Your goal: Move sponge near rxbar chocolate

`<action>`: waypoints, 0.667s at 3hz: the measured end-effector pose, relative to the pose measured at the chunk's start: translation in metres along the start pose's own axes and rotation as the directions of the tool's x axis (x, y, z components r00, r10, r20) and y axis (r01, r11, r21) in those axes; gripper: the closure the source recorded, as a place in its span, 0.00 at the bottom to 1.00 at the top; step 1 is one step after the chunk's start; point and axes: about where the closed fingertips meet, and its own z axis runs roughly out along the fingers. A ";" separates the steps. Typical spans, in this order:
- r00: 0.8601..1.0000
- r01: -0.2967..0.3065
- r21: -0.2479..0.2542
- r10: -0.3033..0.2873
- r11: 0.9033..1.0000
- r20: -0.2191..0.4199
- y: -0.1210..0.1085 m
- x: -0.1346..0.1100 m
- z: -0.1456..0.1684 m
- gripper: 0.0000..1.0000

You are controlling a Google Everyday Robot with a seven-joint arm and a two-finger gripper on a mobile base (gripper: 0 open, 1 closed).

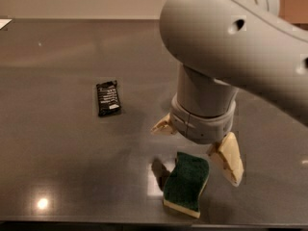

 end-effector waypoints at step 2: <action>1.000 0.020 -0.046 -0.020 0.999 0.008 0.014 -0.007 0.046 0.07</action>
Offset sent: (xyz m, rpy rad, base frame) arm -0.0214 0.0006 -0.0434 0.0161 0.0087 0.0405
